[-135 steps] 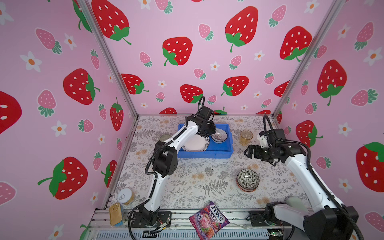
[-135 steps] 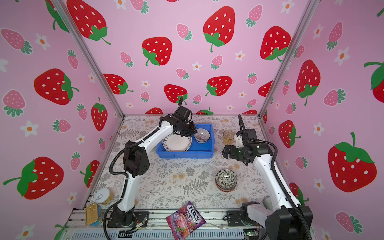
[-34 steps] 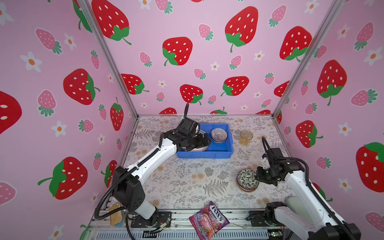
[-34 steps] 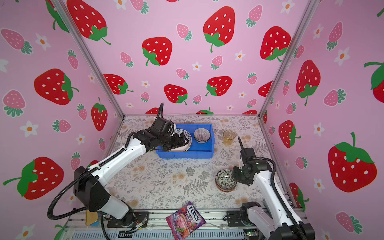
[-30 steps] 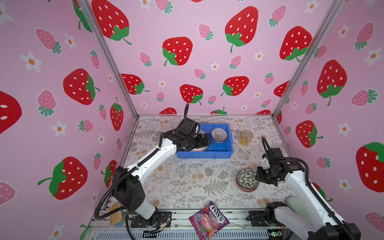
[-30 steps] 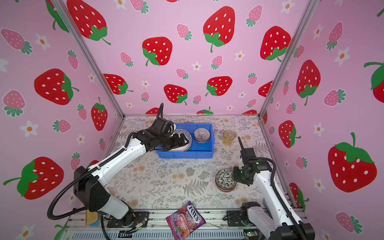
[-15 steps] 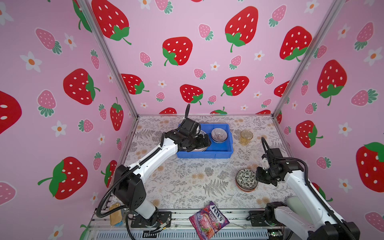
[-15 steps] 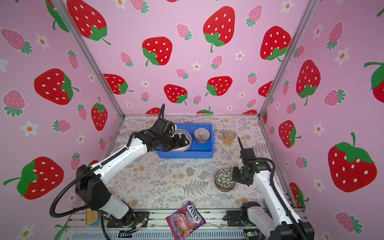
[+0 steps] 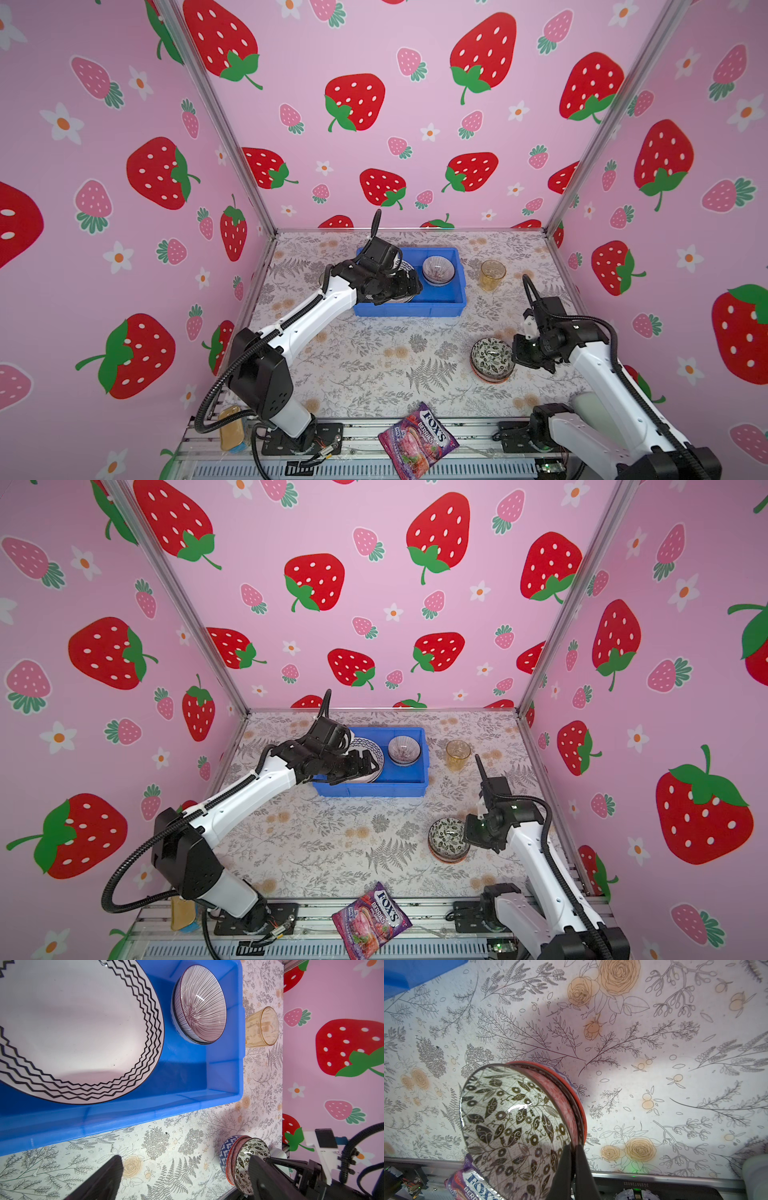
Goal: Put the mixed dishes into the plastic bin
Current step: 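Grasp the leaf-patterned bowl stack rim with right gripper while left withdraws, then lift the top leaf-patterned bowl off the stack with the right gripper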
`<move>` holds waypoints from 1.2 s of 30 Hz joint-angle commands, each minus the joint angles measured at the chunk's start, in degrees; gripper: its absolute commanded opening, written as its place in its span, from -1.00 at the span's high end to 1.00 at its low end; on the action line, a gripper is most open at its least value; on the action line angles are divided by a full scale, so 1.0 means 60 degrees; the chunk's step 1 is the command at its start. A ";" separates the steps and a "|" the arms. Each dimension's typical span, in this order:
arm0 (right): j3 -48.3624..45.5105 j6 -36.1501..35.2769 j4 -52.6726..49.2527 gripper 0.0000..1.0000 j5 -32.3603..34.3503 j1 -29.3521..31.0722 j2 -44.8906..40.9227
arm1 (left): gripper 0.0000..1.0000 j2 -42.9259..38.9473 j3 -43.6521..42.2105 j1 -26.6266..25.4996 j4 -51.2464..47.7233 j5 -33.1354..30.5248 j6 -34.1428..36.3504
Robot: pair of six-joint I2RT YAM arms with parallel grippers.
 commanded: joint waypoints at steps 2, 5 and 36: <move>0.0323 -0.0016 -0.0084 0.89 -0.0397 0.0043 -0.0095 | -0.94 -0.0023 -0.0147 -0.0067 -0.0084 -0.0019 0.0087; 0.0172 -0.0028 0.0011 0.70 -0.0422 0.0037 -0.0014 | -0.94 -0.0004 -0.0194 -0.0087 -0.0071 -0.0013 0.0072; -0.0384 -0.0119 0.0692 0.69 -0.0502 0.0042 0.0421 | -0.94 0.0186 -0.0330 -0.0122 0.0055 0.0098 0.0007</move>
